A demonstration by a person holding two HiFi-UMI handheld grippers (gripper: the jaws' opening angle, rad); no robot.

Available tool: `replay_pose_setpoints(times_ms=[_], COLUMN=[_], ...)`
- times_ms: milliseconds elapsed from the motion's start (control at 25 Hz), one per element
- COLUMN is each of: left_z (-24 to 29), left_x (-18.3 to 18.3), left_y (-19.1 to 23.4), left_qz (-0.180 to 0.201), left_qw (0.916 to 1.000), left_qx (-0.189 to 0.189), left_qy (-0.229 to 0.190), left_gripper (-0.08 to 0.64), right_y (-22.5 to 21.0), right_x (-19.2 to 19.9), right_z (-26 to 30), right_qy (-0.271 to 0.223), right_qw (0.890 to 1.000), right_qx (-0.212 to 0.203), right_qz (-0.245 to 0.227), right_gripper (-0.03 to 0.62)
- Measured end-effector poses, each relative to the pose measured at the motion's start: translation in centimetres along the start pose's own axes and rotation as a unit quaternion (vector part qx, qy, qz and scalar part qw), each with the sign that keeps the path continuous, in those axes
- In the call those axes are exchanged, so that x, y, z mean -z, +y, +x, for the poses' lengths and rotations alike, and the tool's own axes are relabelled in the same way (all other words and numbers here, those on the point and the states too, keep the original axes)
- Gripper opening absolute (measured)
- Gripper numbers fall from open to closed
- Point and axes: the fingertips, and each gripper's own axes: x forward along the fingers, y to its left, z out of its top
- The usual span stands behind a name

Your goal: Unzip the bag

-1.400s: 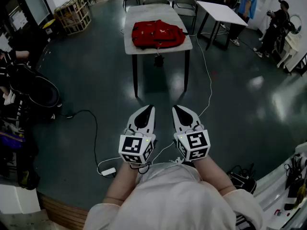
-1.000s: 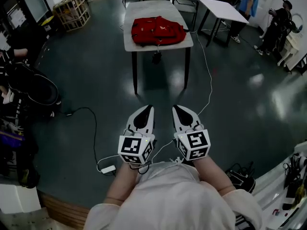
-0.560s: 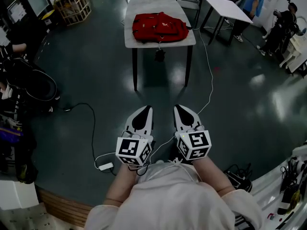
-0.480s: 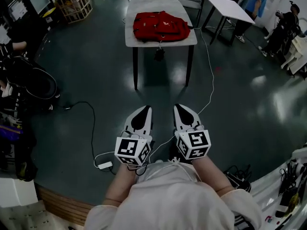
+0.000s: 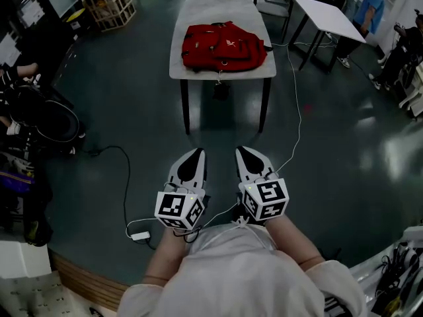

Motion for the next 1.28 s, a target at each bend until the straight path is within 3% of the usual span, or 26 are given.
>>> replay_pose_setpoints(times_ms=[320,560,880,1280], left_z=[11.9,17.1,23.4,34.4], left_x=[-0.2,1.4,2.6,0.4], left_y=[-1.8,-1.7,3.4,13.9], left_qz=[0.033,0.037,0.021,0.012], left_qw=[0.9991,0.9981,0.9975,0.9972], left_qx=[-0.021,-0.032,-0.04,0.021], left_qy=[0.014,0.036,0.055,0.071], left_gripper=[0.021,0.021,0.021,0.021], right_y=[-10.4,-16.1,-19.3,-21.6], right_x=[-2.7,-3.1,-2.0,-4.3], right_z=[5.5,9.0,15.3,28.0], right_qy=[0.019,0.031,0.058,0.072], right_qw=[0.999,0.999,0.998,0.997], right_qx=[-0.032,-0.038,-0.034,0.026], right_qz=[-0.026,-0.016,-0.01,0.006], right_gripper=[0.028,0.028,0.028,0.028])
